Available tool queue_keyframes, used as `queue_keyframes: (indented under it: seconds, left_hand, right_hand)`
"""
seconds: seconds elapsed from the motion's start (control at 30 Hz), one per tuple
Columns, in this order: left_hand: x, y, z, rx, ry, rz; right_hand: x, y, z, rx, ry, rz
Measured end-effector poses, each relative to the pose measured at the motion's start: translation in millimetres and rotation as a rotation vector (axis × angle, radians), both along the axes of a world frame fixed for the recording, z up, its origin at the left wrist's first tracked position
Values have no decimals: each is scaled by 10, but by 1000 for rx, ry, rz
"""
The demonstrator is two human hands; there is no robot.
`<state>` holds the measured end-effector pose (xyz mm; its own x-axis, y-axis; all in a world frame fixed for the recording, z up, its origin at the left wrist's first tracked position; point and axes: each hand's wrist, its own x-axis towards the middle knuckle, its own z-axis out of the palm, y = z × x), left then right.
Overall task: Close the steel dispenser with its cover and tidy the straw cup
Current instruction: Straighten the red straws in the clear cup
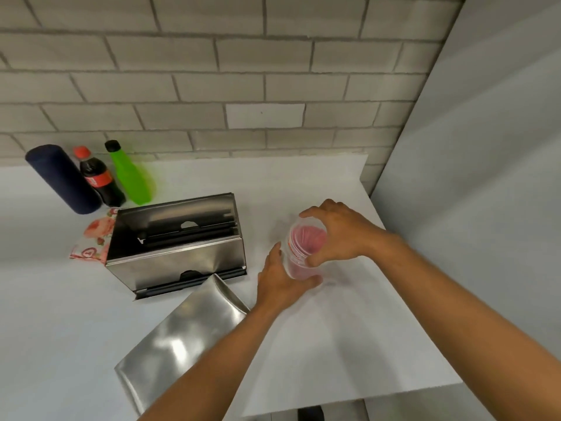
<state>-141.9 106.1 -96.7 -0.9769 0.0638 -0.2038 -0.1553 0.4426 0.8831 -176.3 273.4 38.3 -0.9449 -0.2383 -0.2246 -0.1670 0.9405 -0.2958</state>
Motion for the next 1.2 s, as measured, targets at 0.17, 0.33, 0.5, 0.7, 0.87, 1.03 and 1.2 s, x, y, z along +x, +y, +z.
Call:
queue_keyframes:
  seconds: [0.17, 0.33, 0.5, 0.7, 0.87, 1.03, 1.2]
  left_hand:
    - [-25, 106, -19, 39, 82, 43]
    - [-71, 187, -70, 117, 112, 72]
    - [-118, 270, -120, 111, 144, 80]
    - [-128, 312, -215, 140, 140, 132]
    - [-135, 339, -235, 145, 149, 166]
    - [-138, 351, -258, 138, 165, 178]
    - [-139, 351, -277, 134, 177, 180]
  right_hand:
    - [-156, -17, -105, 17, -24, 59]
    - [-201, 4, -179, 35, -1, 98]
    - [-218, 29, -172, 27, -12, 116]
    - [-221, 31, -154, 33, -13, 129]
    - [-221, 16, -151, 52, -27, 142]
    - [-231, 17, -137, 68, -36, 148]
    - [-242, 5, -150, 90, -25, 157]
